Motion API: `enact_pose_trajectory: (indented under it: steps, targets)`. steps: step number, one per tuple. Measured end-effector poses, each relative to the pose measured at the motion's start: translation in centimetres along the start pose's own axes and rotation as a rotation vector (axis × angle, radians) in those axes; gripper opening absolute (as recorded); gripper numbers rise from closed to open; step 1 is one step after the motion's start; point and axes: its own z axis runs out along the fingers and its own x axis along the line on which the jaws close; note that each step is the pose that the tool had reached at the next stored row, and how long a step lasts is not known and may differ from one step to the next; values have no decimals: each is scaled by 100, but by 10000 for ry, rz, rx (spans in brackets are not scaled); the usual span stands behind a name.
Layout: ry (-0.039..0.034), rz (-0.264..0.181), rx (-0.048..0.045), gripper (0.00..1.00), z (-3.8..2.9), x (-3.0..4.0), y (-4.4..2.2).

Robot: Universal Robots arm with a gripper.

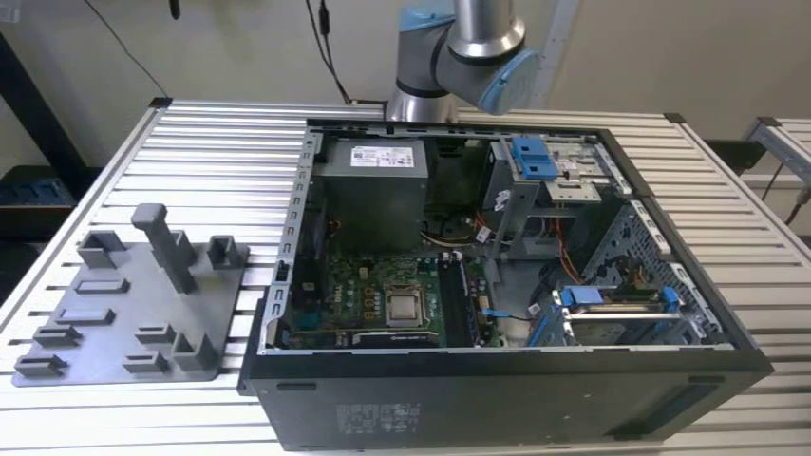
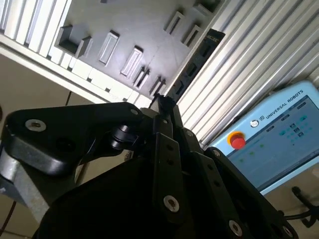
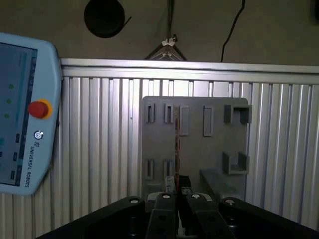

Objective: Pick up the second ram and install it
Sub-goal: 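Pick up the second ram and move it above second insertion slot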

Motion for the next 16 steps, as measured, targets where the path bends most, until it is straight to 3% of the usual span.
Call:
enact_pose_trajectory:
  steps: [9,16]
  targets:
    - [2,-2,-3,15,-3,1,-18]
    - [1,1,-4,15,-1,2,-163]
